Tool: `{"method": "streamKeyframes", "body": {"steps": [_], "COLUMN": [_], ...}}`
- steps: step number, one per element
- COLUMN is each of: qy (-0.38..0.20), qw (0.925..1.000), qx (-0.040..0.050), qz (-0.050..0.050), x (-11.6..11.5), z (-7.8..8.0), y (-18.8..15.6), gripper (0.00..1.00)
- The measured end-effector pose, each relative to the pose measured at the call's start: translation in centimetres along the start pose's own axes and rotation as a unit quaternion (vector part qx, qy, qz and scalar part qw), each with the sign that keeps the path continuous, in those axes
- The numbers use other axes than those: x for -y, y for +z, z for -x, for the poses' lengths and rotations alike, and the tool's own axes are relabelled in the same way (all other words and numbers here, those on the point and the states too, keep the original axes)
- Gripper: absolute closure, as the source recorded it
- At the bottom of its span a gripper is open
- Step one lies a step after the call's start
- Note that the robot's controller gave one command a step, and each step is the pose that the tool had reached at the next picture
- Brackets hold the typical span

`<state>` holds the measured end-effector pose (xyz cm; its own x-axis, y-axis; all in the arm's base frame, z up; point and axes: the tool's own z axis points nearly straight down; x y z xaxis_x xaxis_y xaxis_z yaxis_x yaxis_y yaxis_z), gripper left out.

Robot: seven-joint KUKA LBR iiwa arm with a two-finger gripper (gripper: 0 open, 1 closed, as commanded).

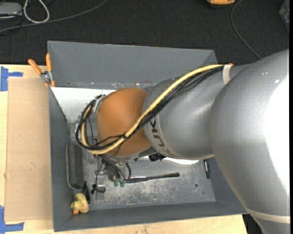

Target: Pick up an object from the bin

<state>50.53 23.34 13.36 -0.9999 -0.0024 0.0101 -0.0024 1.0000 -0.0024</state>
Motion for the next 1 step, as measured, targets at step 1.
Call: {"method": "streamKeyframes", "body": {"steps": [1], "qy": [0.003], "qw": [1.0000], "qx": [0.0036], "qz": [0.001], "x": [0.13], "z": [0.26], "y": [-0.40], "gripper": [0.00]}}
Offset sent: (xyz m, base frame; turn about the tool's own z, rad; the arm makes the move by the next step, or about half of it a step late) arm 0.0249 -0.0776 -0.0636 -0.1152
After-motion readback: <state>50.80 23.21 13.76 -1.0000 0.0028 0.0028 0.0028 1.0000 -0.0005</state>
